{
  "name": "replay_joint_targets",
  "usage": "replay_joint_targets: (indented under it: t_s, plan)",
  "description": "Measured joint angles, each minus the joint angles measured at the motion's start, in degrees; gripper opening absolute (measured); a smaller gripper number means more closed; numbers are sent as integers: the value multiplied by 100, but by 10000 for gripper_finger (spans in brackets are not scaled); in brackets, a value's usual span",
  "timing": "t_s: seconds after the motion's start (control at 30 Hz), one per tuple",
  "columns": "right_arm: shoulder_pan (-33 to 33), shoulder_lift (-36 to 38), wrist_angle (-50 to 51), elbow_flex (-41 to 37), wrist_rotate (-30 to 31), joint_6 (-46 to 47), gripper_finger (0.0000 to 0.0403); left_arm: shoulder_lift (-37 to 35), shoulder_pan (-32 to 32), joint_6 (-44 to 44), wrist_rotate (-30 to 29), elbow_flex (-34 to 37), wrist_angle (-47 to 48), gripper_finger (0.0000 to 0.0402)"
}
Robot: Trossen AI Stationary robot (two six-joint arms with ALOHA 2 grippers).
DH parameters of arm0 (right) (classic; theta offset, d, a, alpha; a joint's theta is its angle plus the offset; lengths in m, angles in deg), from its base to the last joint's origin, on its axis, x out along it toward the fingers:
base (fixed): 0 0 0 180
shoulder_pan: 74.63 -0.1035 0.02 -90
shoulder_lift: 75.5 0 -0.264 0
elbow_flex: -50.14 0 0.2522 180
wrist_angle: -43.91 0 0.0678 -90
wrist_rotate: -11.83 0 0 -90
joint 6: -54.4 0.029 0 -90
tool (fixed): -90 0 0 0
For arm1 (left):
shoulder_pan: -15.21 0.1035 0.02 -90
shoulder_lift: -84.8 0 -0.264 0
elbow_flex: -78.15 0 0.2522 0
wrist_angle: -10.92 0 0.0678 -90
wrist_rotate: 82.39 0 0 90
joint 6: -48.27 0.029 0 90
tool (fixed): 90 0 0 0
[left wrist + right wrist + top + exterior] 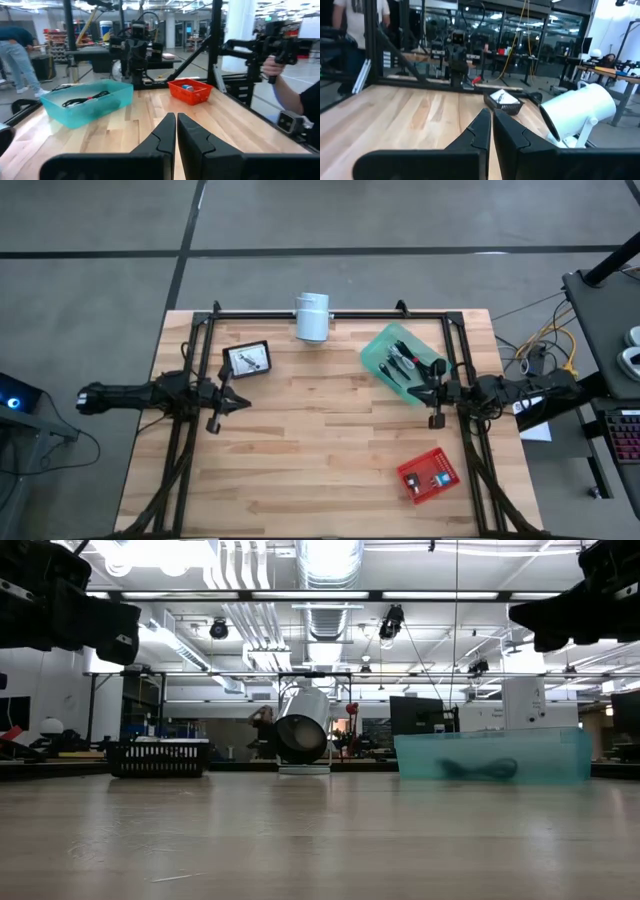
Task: Pick and place items into bin
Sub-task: Return to Home Position
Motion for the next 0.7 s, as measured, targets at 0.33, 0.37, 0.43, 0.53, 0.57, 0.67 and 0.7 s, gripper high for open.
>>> replay_joint_targets:
  t_s: [0.33,0.37,0.43,0.53,0.57,0.67,0.7]
  plan:
    - [-2,304,403,4,-194,167,8,-81,0,13,257,-130,325,1]
    - [-4,309,401,4,-194,163,8,-81,0,45,257,-130,324,1]
    - [-2,312,403,4,-194,157,8,-71,0,128,257,-125,308,1]
    - [-2,312,402,4,-194,124,8,-26,0,148,254,-111,266,1]
    - [-2,312,403,4,-194,119,8,-28,0,155,254,-94,212,1]
    - [-2,308,404,4,-194,102,8,-24,1,219,226,3,-34,1]
    - [0,305,402,4,-193,101,8,-25,2,277,199,50,-152,1]
